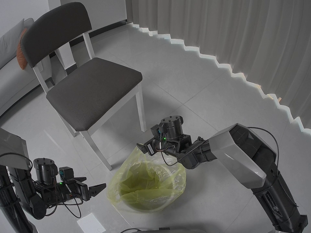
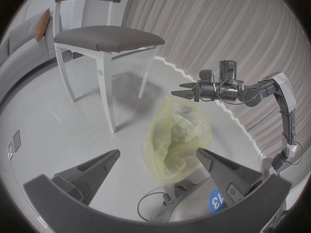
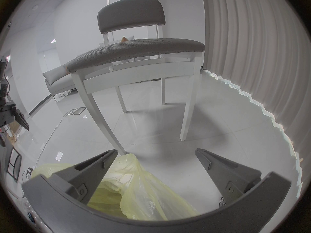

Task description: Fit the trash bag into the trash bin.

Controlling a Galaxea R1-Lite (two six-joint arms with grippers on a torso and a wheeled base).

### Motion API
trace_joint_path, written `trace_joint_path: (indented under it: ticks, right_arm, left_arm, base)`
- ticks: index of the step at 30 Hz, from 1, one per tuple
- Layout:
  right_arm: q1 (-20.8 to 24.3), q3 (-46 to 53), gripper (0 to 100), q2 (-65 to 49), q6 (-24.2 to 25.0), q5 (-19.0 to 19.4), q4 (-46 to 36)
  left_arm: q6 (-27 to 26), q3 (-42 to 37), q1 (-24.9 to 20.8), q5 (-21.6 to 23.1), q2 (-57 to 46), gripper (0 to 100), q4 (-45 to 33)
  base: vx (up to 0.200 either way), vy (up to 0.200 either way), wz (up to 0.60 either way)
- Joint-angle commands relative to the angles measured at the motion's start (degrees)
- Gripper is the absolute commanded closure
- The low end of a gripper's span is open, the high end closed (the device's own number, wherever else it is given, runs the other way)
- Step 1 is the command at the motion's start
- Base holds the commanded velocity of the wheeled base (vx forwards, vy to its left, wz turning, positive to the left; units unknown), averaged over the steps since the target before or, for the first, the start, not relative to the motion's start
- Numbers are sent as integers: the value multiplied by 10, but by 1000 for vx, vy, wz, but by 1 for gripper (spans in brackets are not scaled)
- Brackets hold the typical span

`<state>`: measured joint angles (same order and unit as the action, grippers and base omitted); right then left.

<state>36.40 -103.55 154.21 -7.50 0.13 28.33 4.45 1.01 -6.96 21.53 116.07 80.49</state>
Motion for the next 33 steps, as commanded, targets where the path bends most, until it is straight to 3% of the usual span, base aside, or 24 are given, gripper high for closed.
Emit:
trace_joint_path:
  ticks: [1,6,12,18,33]
  right_arm:
    - [-2,2,0,2,-5,-2,-6]
    - [-13,55,0,-22,-5,-4,-2]
    - [-61,213,0,-109,-18,-3,1]
    - [-95,319,0,-175,-24,-3,8]
    - [-107,344,0,-137,-36,-4,12]
  left_arm:
    - [0,-10,-13,0,10,0,11]
    - [0,-10,-31,-4,31,0,41]
    - [-3,-10,-58,-25,104,0,95]
    - [-9,9,-68,-40,151,0,95]
    - [-10,138,-65,-93,243,0,95]
  base:
    - [0,0,0]
    - [0,0,0]
    - [0,0,0]
    - [0,0,0]
    - [0,0,0]
